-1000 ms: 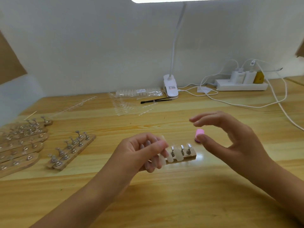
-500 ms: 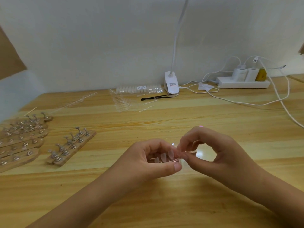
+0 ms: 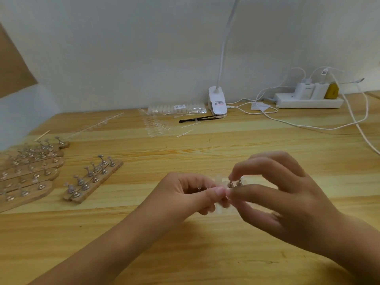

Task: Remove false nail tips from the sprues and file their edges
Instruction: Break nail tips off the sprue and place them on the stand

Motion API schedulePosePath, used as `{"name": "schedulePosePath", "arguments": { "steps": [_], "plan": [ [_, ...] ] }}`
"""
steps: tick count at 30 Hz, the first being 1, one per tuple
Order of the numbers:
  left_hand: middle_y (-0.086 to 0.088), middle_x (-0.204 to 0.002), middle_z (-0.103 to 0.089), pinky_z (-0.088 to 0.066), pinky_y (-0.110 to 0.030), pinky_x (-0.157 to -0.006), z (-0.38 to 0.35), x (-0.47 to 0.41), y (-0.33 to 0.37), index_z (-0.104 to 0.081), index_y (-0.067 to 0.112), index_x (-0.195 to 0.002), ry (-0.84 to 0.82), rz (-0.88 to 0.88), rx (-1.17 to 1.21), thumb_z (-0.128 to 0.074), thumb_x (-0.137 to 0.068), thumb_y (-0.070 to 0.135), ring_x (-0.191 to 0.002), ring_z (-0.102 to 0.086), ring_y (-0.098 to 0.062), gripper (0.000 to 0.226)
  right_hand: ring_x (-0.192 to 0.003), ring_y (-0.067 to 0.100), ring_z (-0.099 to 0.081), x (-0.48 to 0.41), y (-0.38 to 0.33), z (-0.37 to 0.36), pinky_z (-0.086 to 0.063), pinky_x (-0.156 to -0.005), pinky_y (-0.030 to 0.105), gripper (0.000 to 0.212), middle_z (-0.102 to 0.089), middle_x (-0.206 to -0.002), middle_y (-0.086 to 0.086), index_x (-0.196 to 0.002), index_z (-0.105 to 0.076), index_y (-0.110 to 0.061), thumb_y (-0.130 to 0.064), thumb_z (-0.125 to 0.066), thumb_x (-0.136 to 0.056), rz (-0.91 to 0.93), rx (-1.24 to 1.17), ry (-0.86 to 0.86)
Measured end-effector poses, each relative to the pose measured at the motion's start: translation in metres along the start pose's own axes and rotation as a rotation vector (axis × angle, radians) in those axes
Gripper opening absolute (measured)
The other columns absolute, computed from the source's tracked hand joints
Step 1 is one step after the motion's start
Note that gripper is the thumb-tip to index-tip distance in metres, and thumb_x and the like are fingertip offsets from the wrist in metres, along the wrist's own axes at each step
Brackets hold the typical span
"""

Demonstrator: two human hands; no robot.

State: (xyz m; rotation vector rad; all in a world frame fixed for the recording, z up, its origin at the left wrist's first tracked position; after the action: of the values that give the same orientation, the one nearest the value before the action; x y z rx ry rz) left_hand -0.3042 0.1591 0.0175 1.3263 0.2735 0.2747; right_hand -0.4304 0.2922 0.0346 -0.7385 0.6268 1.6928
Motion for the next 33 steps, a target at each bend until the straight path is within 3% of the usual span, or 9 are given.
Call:
{"name": "schedulePosePath", "arguments": {
  "steps": [2, 5, 6, 8, 11, 15, 19, 26, 33],
  "plan": [
    [0.012, -0.076, -0.071, -0.046, -0.014, -0.064, 0.000, 0.002, 0.001, -0.079, 0.025, -0.082, 0.062, -0.152, -0.143, -0.068, -0.082, 0.041, -0.068, -0.060, 0.002, 0.020, -0.098, 0.014, -0.058, -0.001, 0.002, 0.001, -0.044, -0.086, 0.025, 0.009, -0.066, -0.099, -0.009, -0.081, -0.073, -0.022, -0.030, -0.069, -0.085, -0.198, -0.225, -0.021],
    [0.009, -0.088, -0.070, -0.046, -0.015, -0.070, -0.002, 0.008, 0.011, -0.078, 0.016, -0.092, 0.226, -0.571, -0.564, -0.068, -0.091, 0.027, -0.079, -0.064, -0.004, 0.015, -0.097, 0.010, -0.064, -0.004, 0.016, -0.004, -0.050, -0.086, 0.026, 0.009, -0.069, -0.096, -0.008, -0.074, -0.070, -0.028, -0.036, -0.073, -0.071, -0.744, -1.034, -0.048],
    [0.009, -0.091, -0.071, -0.048, -0.015, -0.072, -0.003, 0.009, 0.011, -0.078, 0.016, -0.093, 0.216, -0.618, -0.549, -0.067, -0.091, 0.024, -0.083, -0.066, -0.007, 0.013, -0.092, 0.008, -0.064, -0.001, 0.022, -0.005, -0.049, -0.085, 0.029, 0.010, -0.070, -0.094, -0.006, -0.071, -0.070, -0.026, -0.032, -0.076, -0.066, -0.875, -1.199, 0.002],
    [0.007, -0.098, -0.073, -0.052, -0.017, -0.078, -0.001, 0.008, 0.014, -0.077, 0.022, -0.091, 0.094, -0.482, -0.233, -0.067, -0.089, 0.026, -0.094, -0.068, -0.012, 0.011, -0.087, 0.009, -0.063, 0.003, 0.034, -0.004, -0.045, -0.086, 0.033, 0.010, -0.069, -0.089, -0.003, -0.069, -0.072, -0.025, -0.031, -0.076, -0.063, -0.992, -1.252, 0.094],
    [-0.004, -0.124, -0.070, -0.050, -0.024, -0.096, 0.002, 0.004, 0.011, -0.076, 0.023, -0.085, -0.161, -0.159, 0.254, -0.069, -0.086, 0.028, -0.126, -0.058, -0.014, 0.010, -0.091, 0.010, -0.064, 0.004, 0.035, -0.001, -0.045, -0.088, 0.033, 0.014, -0.069, -0.091, -0.004, -0.073, -0.072, -0.024, -0.035, -0.078, -0.066, -0.941, -1.162, 0.060],
    [-0.023, -0.137, -0.058, -0.043, -0.046, -0.110, 0.001, 0.003, 0.009, -0.076, 0.014, -0.086, -0.297, -0.021, 0.523, -0.073, -0.086, 0.027, -0.133, -0.051, -0.036, 0.013, -0.089, 0.017, -0.067, 0.004, 0.028, -0.005, -0.057, -0.081, 0.031, 0.016, -0.069, -0.094, -0.006, -0.076, -0.070, -0.026, -0.040, -0.076, -0.072, -0.846, -0.960, -0.117],
    [-0.036, -0.140, -0.047, -0.045, -0.045, -0.109, -0.001, 0.003, 0.009, -0.075, 0.011, -0.087, -0.272, 0.020, 0.566, -0.077, -0.082, 0.029, -0.134, -0.046, -0.045, 0.019, -0.086, 0.016, -0.066, 0.003, 0.025, -0.007, -0.056, -0.080, 0.037, 0.013, -0.068, -0.094, -0.002, -0.087, -0.070, -0.029, -0.040, -0.070, -0.081, -0.743, -0.785, -0.073],
    [-0.042, -0.142, -0.037, -0.052, -0.043, -0.101, -0.002, 0.000, 0.008, -0.073, 0.007, -0.086, -0.200, 0.102, 0.684, -0.070, -0.085, 0.021, -0.137, -0.037, -0.052, 0.014, -0.091, 0.006, -0.061, 0.002, 0.025, -0.003, -0.051, -0.074, 0.025, 0.017, -0.066, -0.094, -0.015, -0.097, -0.070, -0.029, -0.038, -0.063, -0.084, -0.414, -0.410, -0.039],
    [-0.039, -0.139, -0.044, -0.053, -0.041, -0.098, -0.002, -0.001, 0.005, -0.074, 0.011, -0.083, -0.222, 0.130, 0.646, -0.065, -0.088, 0.023, -0.132, -0.050, -0.044, 0.015, -0.096, 0.007, -0.062, 0.003, 0.030, 0.000, -0.050, -0.080, 0.028, 0.020, -0.065, -0.097, -0.015, -0.101, -0.070, -0.029, -0.038, -0.065, -0.084, -0.335, -0.370, -0.082]
  ]
}}
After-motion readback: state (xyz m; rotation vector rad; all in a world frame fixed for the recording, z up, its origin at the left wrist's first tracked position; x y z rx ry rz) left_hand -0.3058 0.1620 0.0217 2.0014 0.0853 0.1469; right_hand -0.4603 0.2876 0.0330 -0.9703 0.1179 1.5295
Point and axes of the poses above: each hand's wrist, its own x-axis away from the middle knuckle, its own z-axis out of the back of the hand, y = z × x, the point moved 3 cm from there along -x, towards the middle knuckle
